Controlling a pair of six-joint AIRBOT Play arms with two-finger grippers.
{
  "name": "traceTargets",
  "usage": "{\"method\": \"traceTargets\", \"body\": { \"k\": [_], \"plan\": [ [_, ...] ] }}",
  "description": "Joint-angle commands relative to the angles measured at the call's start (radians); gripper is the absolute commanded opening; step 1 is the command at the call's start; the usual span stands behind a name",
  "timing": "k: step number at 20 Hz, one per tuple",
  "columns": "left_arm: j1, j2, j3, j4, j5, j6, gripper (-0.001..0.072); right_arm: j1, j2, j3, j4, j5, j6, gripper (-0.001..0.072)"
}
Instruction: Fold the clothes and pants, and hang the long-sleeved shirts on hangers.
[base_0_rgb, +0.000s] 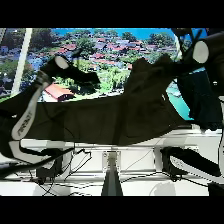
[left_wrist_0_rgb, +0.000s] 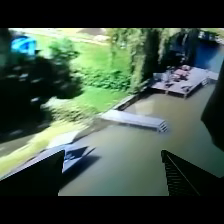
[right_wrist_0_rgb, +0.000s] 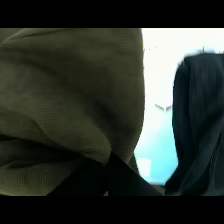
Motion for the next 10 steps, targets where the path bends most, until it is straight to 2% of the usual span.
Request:
{"method": "traceTargets", "body": {
  "k": [1, 4, 9, 10],
  "plan": [
    [-0.115, -0.112, 0.000, -0.325, 0.181, 0.071, 0.0694, -0.077, 0.030, -0.086, 0.064, -0.005, 0.009, 0.0035],
    [-0.181, -0.176, 0.009, -0.609, 0.303, 0.261, 0.0694, -0.075, 0.029, -0.116, 0.130, -0.084, 0.008, 0.0035],
    [-0.245, -0.301, 0.153, -0.634, 0.306, 0.280, 0.0692, -0.075, 0.026, -0.126, 0.155, -0.124, 0.008, 0.0035],
    [-0.253, -0.329, 0.191, -0.634, 0.306, 0.279, 0.0664, -0.076, 0.027, -0.126, 0.154, -0.124, 0.008, 0.0035]
  ]
}}
